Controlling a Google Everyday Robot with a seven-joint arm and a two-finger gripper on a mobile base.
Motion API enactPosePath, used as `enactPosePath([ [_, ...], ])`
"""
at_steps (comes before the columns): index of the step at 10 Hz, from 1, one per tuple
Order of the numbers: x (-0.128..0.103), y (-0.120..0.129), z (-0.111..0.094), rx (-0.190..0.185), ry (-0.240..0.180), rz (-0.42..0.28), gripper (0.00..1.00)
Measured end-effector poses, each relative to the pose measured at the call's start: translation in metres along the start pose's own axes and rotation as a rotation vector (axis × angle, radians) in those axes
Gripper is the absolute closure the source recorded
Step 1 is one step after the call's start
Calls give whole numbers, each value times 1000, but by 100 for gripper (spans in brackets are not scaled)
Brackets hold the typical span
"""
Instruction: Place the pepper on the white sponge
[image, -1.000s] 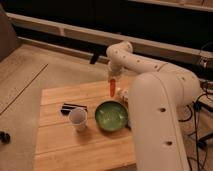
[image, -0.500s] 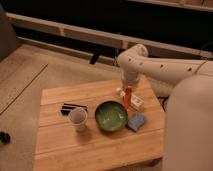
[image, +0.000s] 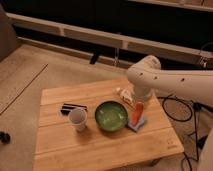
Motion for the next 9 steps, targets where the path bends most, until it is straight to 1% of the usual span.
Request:
enactPosePath([
  [1,-4,9,4,3,2,-12,100],
  [2,-7,26,11,-4,10,-38,100],
  [3,-7,23,20,3,25,-34,100],
  [4,-5,18,29,5,48,-18,100],
  [6,-4,-3,53,16,96,40,100],
  [8,-4,-16,72,32,123,72,100],
  [9,-7,-19,83,24,124,90,100],
])
